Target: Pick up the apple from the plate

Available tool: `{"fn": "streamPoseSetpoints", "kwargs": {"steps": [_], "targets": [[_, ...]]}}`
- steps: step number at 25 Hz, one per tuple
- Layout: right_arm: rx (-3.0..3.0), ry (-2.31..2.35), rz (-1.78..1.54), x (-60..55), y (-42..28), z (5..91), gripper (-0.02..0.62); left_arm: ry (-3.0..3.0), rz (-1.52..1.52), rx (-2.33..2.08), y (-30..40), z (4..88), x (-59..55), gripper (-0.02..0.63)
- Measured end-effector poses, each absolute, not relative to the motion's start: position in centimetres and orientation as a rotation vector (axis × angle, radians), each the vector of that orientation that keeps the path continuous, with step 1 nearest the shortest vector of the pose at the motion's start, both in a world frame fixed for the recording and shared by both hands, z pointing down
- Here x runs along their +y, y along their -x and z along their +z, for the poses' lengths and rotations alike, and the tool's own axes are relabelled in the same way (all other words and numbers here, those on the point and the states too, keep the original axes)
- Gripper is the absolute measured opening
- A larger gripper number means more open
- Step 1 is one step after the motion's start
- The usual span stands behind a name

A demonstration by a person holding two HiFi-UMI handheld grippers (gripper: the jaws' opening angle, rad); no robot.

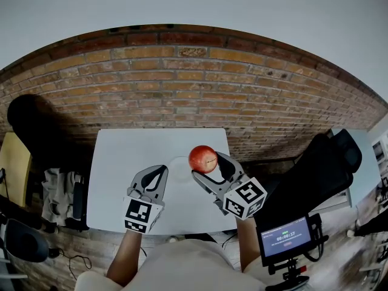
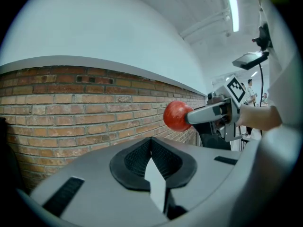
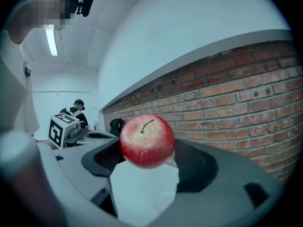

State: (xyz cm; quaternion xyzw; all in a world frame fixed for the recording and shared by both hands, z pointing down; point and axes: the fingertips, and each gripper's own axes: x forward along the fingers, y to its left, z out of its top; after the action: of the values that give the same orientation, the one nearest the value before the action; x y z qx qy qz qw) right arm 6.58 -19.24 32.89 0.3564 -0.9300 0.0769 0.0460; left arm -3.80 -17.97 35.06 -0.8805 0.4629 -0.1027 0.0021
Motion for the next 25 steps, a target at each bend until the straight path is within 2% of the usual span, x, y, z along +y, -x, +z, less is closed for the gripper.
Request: {"fn": "streamPoseSetpoints", "kwargs": {"steps": [25], "targets": [[-2.828,-1.099,0.175,-19.1,-6.3,32.1,0.353,2.767,-0.324,1.441,3.8,35.2,-18.0,0.006]]}}
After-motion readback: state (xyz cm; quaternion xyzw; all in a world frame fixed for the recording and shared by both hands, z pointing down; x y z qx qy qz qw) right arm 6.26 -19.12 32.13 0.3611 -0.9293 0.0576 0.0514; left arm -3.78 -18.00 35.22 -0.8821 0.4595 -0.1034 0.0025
